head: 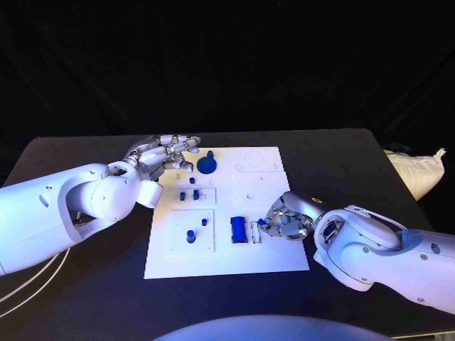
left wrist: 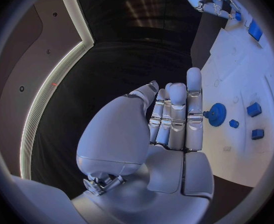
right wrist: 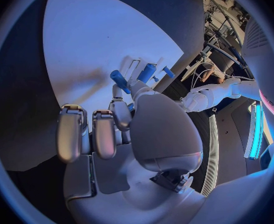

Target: Assemble the parts on the task board

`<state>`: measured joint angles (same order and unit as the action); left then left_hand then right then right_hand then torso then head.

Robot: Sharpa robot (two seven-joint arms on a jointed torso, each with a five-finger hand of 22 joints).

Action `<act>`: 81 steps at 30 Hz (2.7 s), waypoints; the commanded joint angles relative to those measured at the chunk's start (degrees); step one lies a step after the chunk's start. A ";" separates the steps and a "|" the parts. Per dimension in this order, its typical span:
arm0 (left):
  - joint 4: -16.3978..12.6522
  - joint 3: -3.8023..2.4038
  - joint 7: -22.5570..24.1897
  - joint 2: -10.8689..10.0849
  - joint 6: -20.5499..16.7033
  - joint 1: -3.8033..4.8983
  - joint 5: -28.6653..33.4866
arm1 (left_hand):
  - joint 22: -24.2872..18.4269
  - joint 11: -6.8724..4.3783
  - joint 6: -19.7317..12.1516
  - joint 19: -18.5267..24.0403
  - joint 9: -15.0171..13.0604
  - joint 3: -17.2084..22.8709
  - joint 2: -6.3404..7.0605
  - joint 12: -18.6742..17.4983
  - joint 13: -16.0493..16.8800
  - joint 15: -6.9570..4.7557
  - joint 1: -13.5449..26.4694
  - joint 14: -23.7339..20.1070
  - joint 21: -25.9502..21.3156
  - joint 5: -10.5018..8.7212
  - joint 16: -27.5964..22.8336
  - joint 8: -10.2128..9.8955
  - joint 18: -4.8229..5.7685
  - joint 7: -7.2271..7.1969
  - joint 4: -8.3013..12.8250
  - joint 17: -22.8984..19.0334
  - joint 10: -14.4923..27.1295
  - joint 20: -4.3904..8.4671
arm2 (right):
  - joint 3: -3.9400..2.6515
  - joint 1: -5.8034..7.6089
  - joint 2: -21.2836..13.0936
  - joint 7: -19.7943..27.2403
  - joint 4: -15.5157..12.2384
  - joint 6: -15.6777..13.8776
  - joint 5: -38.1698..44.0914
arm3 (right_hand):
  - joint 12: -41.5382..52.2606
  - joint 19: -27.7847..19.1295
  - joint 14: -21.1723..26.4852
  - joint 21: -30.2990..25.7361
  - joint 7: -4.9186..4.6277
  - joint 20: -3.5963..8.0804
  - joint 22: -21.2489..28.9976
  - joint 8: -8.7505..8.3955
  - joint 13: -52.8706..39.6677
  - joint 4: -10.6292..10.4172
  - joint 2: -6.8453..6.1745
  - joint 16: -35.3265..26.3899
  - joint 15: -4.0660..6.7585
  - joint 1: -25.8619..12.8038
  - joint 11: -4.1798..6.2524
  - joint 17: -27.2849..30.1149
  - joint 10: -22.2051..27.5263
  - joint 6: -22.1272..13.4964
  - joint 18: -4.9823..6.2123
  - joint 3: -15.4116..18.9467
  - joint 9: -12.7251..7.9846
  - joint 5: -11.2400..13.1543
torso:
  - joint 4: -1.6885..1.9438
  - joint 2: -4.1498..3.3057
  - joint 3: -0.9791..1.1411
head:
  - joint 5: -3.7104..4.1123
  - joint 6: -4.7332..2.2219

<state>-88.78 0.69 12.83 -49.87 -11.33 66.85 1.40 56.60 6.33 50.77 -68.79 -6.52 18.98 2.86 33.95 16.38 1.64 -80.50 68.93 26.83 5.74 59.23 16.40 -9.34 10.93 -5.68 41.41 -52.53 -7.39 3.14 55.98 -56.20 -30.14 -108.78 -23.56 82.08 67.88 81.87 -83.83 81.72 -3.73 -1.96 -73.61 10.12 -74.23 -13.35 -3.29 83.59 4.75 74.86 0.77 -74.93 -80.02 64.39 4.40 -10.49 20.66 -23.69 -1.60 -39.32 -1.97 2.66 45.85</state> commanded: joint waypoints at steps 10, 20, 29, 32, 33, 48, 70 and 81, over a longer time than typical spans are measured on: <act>-0.13 -0.03 0.10 0.26 1.19 -0.01 -0.34 | -0.10 -0.03 -0.48 0.01 0.08 -0.21 0.06 0.27 -0.08 0.08 -0.40 -0.29 -0.19 -0.08 -0.31 0.40 -1.11 -0.03 0.18 -0.04 0.39 -0.08 | 0.06 -0.16 1.81 -1.13 0.80 3.55 -1.21 | 0.23 0.49 -4.63 0.44 0.38 0.09 -0.22 0.80 -0.14 -0.88 -0.42 0.07 -0.17 -2.01 0.18 -7.46 -0.81 0.89 -0.96 0.38 0.93 -2.43 | -0.03 -0.02 0.06 | 0.02 0.09; -0.09 -0.02 -0.03 0.35 1.23 -0.01 -0.49 | -0.10 -0.03 -0.49 0.01 0.08 -0.20 0.08 0.30 -0.09 0.07 -0.49 -0.33 -0.20 -0.09 -0.37 0.44 -1.11 -0.03 0.25 -0.13 0.40 -0.08 | 0.07 -0.17 2.26 -2.38 0.81 4.04 -0.44 | 0.89 0.64 -4.68 0.58 0.56 0.21 -0.50 1.22 -0.65 -1.56 -0.27 0.23 -0.05 -3.23 0.32 -7.65 -1.26 1.16 -1.02 0.69 1.57 -2.55 | -0.08 -0.01 0.10 | -0.06 0.38; -0.10 -0.02 -0.15 0.43 1.25 -0.01 -0.53 | -0.10 -0.03 -0.49 0.01 0.08 -0.20 0.08 0.30 -0.09 0.07 -0.49 -0.33 -0.20 -0.09 -0.37 0.44 -1.11 -0.03 0.25 -0.13 0.40 -0.08 | 0.07 -0.16 2.46 -3.00 0.73 3.66 0.07 | 2.03 0.89 -4.75 0.80 0.80 0.35 -0.95 1.71 -1.52 -2.33 0.05 0.47 0.11 -4.43 0.51 -7.93 -1.92 1.45 -1.11 0.95 2.31 -3.00 | -0.12 -0.02 0.09 | 0.04 0.28; -0.11 -0.02 -0.18 0.43 1.27 -0.01 -0.55 | -0.10 -0.03 -0.49 0.01 0.08 -0.20 0.08 0.30 -0.09 0.07 -0.49 -0.33 -0.20 -0.09 -0.37 0.44 -1.11 -0.03 0.25 -0.13 0.40 -0.08 | 0.07 -0.16 2.48 -3.12 0.82 3.62 0.19 | 2.36 0.97 -4.76 0.88 0.87 0.41 -1.09 1.88 -1.79 -2.70 0.32 0.50 0.17 -4.99 0.58 -7.96 -2.12 1.54 -1.14 1.00 2.58 -3.38 | -0.05 0.00 0.07 | 0.11 0.24; -0.10 -0.02 -0.19 0.44 1.27 -0.01 -0.56 | -0.10 -0.03 -0.49 0.01 0.08 -0.20 0.08 0.30 -0.09 0.07 -0.49 -0.33 -0.20 -0.09 -0.37 0.44 -1.11 -0.03 0.25 -0.13 0.40 -0.08 | 0.07 -0.16 2.49 -3.17 0.85 3.62 0.26 | 2.45 0.99 -4.76 0.89 0.89 0.42 -1.12 1.92 -1.86 -2.79 0.39 0.50 0.18 -5.14 0.60 -7.96 -2.17 1.55 -1.14 1.01 2.65 -3.47 | -0.03 0.02 0.06 | 0.11 0.26; -0.10 -0.02 -0.39 0.36 1.46 -0.01 -0.62 | -0.10 -0.03 -0.49 0.01 0.08 -0.20 0.08 0.30 -0.09 0.07 -0.49 -0.33 -0.20 -0.09 -0.37 0.44 -1.11 -0.03 0.25 -0.13 0.40 -0.08 | 0.07 -0.16 2.90 -2.95 1.13 3.23 0.62 | 2.79 1.06 -4.76 0.91 0.92 0.50 -1.23 2.40 -2.37 -3.08 0.43 0.52 0.22 -9.31 0.61 -7.99 -2.48 1.48 -1.17 3.71 3.85 -2.49 | -0.07 -0.02 0.04 | -0.08 0.35; 0.09 0.00 -0.45 0.30 1.59 -0.03 -0.73 | -0.12 -0.03 -0.52 -0.01 0.10 -0.19 0.10 0.34 -0.13 0.06 -0.61 -0.36 -0.22 -0.09 -0.40 0.52 -1.11 -0.02 0.35 -0.20 0.42 -0.07 | 0.03 -0.16 0.57 -0.14 -0.22 1.55 0.93 | 1.45 0.64 -4.58 0.42 0.81 0.43 -0.51 2.58 -1.98 -2.84 0.11 -0.11 0.12 -10.66 0.48 -7.30 -1.91 0.68 -1.01 9.42 5.33 7.02 | -0.18 -0.03 0.20 | -0.13 0.24; 0.15 0.03 -0.50 0.26 1.62 -0.08 -0.73 | -0.12 -0.02 -0.55 -0.01 0.10 -0.19 0.10 0.34 -0.14 0.07 -0.63 -0.41 -0.23 -0.09 -0.45 0.54 -1.11 -0.01 0.36 -0.28 0.44 -0.07 | 0.02 -0.16 -0.86 2.08 -0.70 4.29 -0.73 | 0.40 0.18 -4.44 -0.17 0.57 0.23 0.29 2.61 -1.60 -1.91 0.17 -0.76 -0.08 -7.37 0.25 -6.62 -1.37 0.01 -0.83 12.92 6.26 14.61 | -0.19 0.00 0.14 | -0.07 0.25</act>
<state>-88.58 0.74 12.14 -49.67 -10.81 66.82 0.89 56.57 6.33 50.77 -68.79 -6.48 18.82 2.86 33.95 16.31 1.64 -80.50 68.93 26.84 5.74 58.95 16.60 -9.34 10.93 -5.52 41.18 -52.53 -7.38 3.16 55.87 -57.04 -29.88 -109.35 -20.83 81.79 68.55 82.26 -83.82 81.91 -3.26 -1.57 -73.38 12.40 -74.98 -15.31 -3.02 83.15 4.73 67.01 1.15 -74.95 -81.84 64.88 4.40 2.16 26.84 -9.27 -1.74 -39.33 -1.79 2.53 46.07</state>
